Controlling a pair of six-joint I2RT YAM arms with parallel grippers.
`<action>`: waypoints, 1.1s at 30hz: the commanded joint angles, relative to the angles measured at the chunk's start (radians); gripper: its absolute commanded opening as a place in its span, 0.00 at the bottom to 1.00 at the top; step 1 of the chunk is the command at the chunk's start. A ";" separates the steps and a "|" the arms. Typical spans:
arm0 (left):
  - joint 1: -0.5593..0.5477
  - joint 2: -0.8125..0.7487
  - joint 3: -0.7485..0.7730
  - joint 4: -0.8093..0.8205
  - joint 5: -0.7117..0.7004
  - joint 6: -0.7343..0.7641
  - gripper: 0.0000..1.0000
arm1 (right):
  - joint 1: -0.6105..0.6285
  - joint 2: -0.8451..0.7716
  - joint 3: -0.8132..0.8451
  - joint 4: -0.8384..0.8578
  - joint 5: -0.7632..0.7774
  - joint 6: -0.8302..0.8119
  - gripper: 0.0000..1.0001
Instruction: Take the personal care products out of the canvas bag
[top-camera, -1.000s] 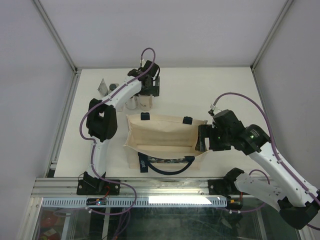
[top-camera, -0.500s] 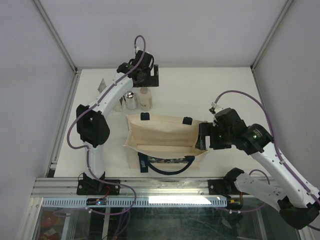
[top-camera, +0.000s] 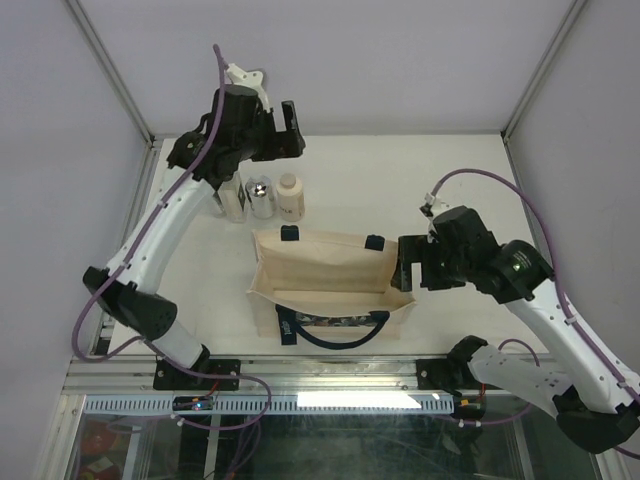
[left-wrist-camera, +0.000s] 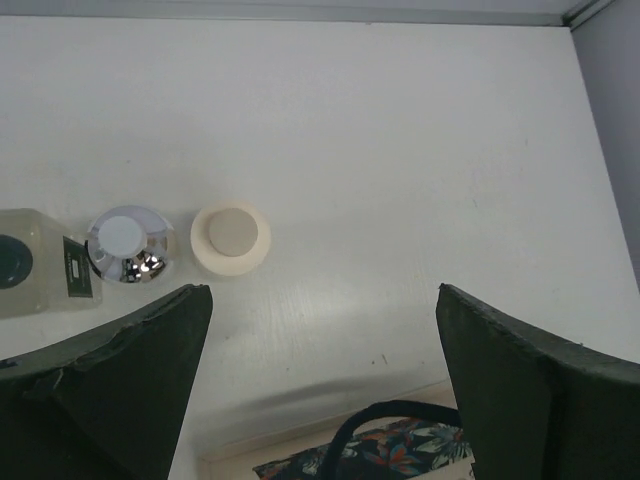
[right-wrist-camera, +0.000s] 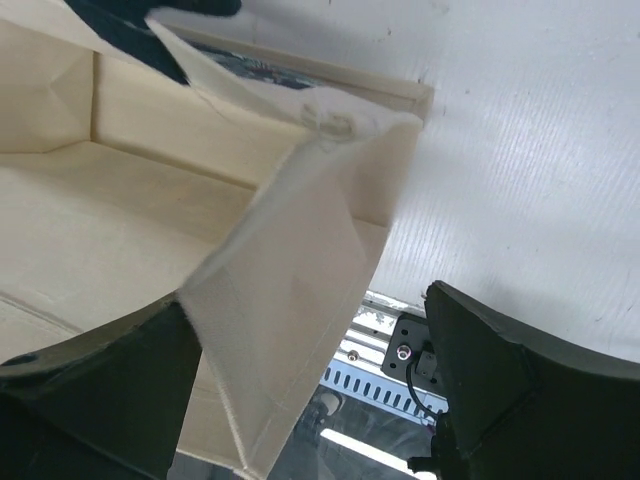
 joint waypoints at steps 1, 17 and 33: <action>-0.001 -0.180 -0.086 0.092 0.034 0.004 0.99 | 0.004 0.033 0.134 0.023 0.041 -0.048 0.93; -0.001 -0.493 -0.035 0.123 -0.082 0.064 0.99 | 0.003 0.184 0.677 -0.042 0.201 -0.126 0.99; -0.001 -0.571 0.108 0.098 -0.253 0.161 0.99 | 0.002 0.278 1.029 -0.037 0.362 -0.201 1.00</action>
